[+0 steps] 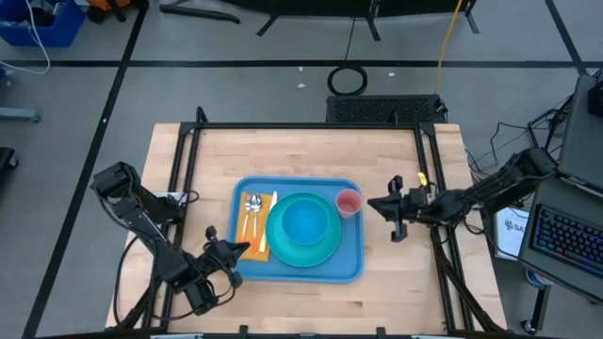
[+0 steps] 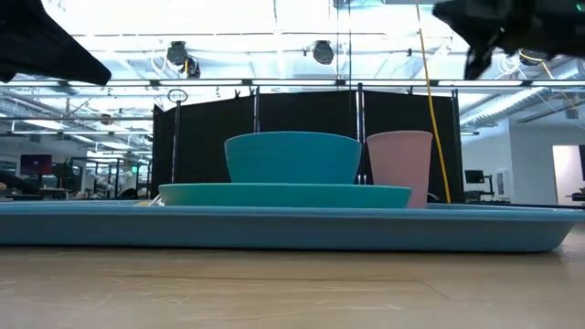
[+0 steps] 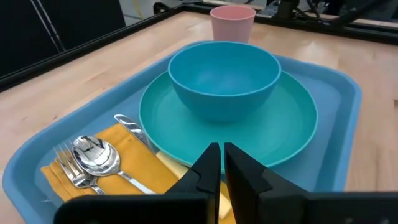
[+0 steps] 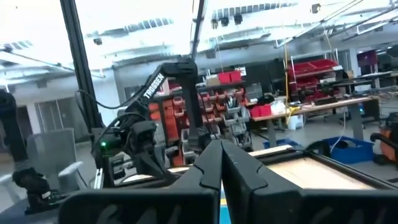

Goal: Set up tray
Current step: Adjust the yellow knife on the yellow napkin on the blue serving tray

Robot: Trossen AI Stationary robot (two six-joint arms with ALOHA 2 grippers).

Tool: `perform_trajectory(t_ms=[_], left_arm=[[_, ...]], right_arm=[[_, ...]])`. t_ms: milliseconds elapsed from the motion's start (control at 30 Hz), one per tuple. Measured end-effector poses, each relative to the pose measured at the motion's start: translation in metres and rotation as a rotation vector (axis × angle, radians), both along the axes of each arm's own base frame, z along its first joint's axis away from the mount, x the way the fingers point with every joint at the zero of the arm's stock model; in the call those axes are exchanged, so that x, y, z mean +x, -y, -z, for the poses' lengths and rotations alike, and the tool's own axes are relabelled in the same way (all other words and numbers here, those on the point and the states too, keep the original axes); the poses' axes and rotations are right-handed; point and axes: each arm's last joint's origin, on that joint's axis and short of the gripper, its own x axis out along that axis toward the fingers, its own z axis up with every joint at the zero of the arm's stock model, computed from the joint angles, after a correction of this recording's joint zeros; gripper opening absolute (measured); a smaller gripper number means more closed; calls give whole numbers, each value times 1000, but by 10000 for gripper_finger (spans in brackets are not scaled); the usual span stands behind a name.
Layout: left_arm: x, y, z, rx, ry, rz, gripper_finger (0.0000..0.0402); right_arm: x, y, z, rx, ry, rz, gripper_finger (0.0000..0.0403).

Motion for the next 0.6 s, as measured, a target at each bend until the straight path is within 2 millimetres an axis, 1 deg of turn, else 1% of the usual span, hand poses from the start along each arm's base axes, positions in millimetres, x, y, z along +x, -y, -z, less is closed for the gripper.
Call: perform_trajectory(t_ms=[67,100,200,300,500,600], left_arm=[[1,-1,0,-4,-6,-3,23],[1,-1,0,-5,-5,-4,19],[1,-1,0,-23,7,-13,7],[1,-1,0,-42,17,-23,4],[1,-1,0,-97,49,-53,19],[4,-3,0,-115,79,-82,13]], right_arm=[[-8,4,10,17,24,-2,0],[-12,5,12,25,46,-2,0],[-16,7,6,89,130,-14,0],[-14,7,9,91,92,14,0],[-12,6,15,39,28,18,0],[-12,6,16,35,22,18,0]])
